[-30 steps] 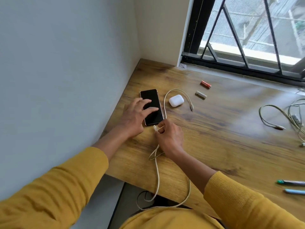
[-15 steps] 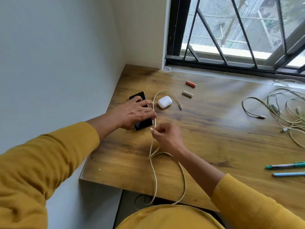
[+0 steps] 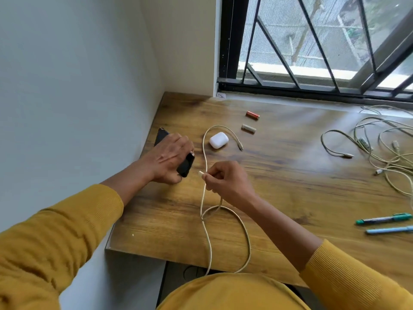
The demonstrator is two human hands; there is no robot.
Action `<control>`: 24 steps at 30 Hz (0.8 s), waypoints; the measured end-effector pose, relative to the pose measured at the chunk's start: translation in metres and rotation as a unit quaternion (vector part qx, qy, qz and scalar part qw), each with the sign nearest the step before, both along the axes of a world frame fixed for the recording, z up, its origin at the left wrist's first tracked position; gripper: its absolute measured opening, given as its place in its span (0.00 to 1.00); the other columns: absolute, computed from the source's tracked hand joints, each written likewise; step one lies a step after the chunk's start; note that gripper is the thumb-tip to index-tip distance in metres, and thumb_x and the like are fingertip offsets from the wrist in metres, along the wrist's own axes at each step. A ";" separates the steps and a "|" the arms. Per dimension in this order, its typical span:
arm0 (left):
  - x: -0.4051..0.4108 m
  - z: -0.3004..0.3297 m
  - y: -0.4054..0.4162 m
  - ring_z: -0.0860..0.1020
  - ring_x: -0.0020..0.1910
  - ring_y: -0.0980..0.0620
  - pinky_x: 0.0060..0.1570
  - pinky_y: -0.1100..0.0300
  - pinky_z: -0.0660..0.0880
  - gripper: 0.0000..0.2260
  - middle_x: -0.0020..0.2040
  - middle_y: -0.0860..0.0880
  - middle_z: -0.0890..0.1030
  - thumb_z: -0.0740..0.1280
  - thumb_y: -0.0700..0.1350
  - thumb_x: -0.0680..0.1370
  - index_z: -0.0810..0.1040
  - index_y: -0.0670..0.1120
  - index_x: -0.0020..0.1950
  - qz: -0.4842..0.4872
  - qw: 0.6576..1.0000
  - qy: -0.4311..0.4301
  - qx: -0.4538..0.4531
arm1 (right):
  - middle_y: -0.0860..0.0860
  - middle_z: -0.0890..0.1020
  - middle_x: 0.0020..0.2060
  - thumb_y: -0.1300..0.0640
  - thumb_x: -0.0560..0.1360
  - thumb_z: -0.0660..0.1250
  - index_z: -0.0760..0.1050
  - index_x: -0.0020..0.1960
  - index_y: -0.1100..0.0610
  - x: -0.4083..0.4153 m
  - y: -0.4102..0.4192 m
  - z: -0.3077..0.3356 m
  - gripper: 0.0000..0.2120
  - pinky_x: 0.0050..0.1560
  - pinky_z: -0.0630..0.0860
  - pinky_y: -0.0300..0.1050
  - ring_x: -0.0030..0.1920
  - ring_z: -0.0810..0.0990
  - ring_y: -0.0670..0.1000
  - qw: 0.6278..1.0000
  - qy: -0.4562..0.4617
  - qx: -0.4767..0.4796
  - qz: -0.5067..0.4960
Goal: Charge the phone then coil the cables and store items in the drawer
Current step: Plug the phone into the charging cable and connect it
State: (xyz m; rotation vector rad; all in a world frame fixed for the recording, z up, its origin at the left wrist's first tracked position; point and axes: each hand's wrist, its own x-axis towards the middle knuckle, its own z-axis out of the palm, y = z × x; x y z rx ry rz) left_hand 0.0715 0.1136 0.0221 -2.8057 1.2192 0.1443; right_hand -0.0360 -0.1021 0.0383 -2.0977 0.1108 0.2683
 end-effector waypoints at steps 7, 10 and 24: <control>-0.045 0.013 -0.017 0.70 0.56 0.52 0.51 0.62 0.72 0.37 0.58 0.53 0.67 0.83 0.54 0.65 0.64 0.51 0.64 0.191 0.923 0.047 -0.331 | 0.49 0.82 0.30 0.54 0.78 0.75 0.86 0.43 0.51 -0.001 -0.009 0.047 0.06 0.33 0.75 0.50 0.30 0.77 0.48 0.992 -0.124 -0.002 0.015; -0.060 0.015 -0.022 0.71 0.56 0.52 0.49 0.65 0.70 0.36 0.58 0.54 0.68 0.83 0.51 0.66 0.62 0.56 0.63 0.202 0.907 0.097 -0.357 | 0.46 0.82 0.30 0.57 0.78 0.74 0.87 0.44 0.54 0.002 -0.012 0.065 0.05 0.32 0.71 0.43 0.30 0.75 0.43 0.988 -0.157 -0.001 0.008; -0.072 0.038 -0.030 0.72 0.52 0.57 0.46 0.59 0.72 0.32 0.55 0.56 0.70 0.81 0.52 0.68 0.64 0.56 0.63 0.198 0.895 0.137 -0.377 | 0.37 0.76 0.24 0.60 0.77 0.75 0.83 0.36 0.53 0.015 -0.023 0.087 0.11 0.28 0.66 0.30 0.26 0.73 0.41 0.989 -0.133 -0.027 0.060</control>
